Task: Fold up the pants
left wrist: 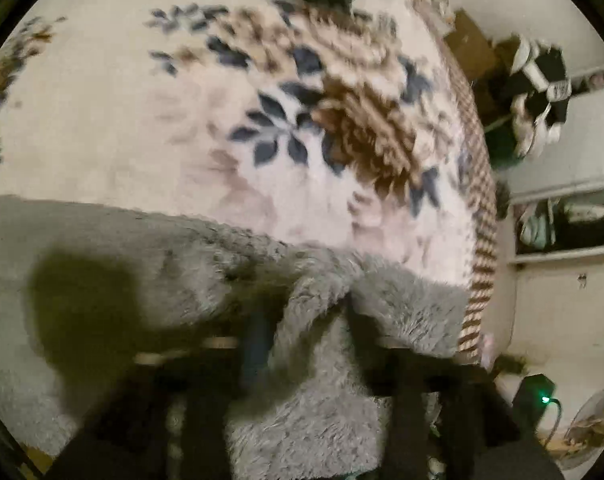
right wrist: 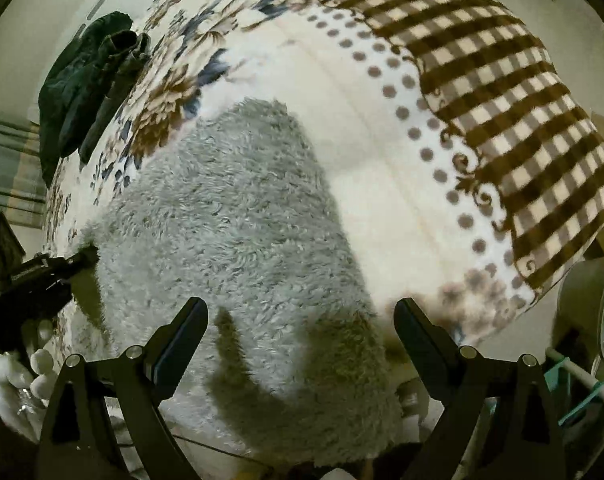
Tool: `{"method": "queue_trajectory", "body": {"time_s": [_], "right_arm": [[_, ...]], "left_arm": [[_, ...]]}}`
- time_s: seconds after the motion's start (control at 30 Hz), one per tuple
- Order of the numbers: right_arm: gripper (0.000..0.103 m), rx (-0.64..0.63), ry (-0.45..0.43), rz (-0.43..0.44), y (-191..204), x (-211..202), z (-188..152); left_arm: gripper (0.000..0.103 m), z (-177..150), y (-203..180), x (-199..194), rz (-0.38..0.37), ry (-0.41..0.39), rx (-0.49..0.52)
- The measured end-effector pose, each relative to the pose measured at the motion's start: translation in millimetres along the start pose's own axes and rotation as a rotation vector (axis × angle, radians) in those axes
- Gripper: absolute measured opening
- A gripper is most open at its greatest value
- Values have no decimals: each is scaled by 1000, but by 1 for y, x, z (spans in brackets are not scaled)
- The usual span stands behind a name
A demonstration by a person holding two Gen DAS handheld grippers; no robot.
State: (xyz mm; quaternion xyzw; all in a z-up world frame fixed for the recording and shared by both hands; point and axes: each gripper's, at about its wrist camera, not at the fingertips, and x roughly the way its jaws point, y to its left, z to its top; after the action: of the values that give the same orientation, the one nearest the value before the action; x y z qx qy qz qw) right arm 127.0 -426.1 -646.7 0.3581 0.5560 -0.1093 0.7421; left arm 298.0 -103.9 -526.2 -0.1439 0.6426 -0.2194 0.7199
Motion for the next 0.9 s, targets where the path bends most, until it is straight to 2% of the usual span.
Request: {"method": "queue_trajectory", "body": {"time_s": [0.03, 0.1, 0.17, 0.27, 0.4, 0.43, 0.5, 0.57, 0.67, 0.77, 0.83, 0.9], "right_arm": [[96, -5, 1, 1, -1, -1, 1], [96, -14, 5, 4, -3, -2, 1], [96, -14, 14, 6, -7, -3, 0], [96, -6, 28, 9, -11, -2, -1], [96, -4, 41, 15, -10, 2, -1], [96, -7, 47, 16, -8, 5, 0], [96, -14, 57, 17, -4, 9, 2], [96, -21, 66, 13, -1, 14, 4], [96, -47, 74, 0, 5, 18, 9], [96, -69, 84, -13, 10, 20, 12], [96, -80, 95, -20, 12, 21, 13], [96, -89, 101, -30, 13, 22, 14]], "left_arm": [[81, -6, 5, -12, -20, -26, -15], [83, -18, 18, -25, -51, -48, -61], [83, -29, 27, -25, -31, -39, -67], [83, -45, 36, -6, -3, 21, -65], [82, -60, 30, 32, 42, 88, -13], [77, -64, 25, 43, 55, 105, 15], [16, -69, 15, 51, 48, 125, 57], [13, -74, 9, 41, 28, 95, 48], [12, -84, 8, 13, -48, 70, -39], [12, -95, 20, -7, -91, 69, -135], [12, -98, 32, -7, -88, 76, -184], [12, -97, 44, 3, -55, 88, -210]]}}
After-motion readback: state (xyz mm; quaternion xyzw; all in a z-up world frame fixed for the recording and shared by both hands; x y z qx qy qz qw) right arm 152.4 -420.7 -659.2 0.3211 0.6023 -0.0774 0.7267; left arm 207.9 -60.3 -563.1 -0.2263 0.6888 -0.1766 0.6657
